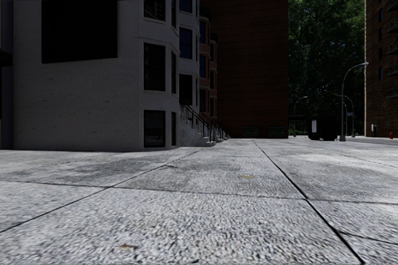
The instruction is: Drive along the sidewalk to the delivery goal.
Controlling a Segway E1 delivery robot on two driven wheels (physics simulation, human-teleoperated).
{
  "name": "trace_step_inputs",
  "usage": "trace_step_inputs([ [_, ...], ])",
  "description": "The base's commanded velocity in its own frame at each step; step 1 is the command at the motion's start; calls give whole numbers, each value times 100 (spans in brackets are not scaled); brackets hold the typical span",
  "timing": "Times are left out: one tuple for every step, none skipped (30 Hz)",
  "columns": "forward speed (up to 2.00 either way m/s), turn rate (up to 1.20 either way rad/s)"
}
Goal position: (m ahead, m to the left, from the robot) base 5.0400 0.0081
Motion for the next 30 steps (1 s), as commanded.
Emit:
trace_step_inputs([
  [200,0],
  [200,0],
  [200,0],
  [200,0],
  [200,0],
  [200,0],
  [200,0],
  [200,0],
  [200,0],
  [200,0],
  [200,0],
  [200,0],
  [200,0],
  [200,0],
  [200,0],
  [200,0],
  [200,0],
  [200,0],
  [200,0],
  [200,0],
  [200,0],
  [200,0],
  [200,0],
  [200,0],
  [200,0],
  [200,0],
  [200,0],
  [200,0],
  [200,0],
  [200,0],
])
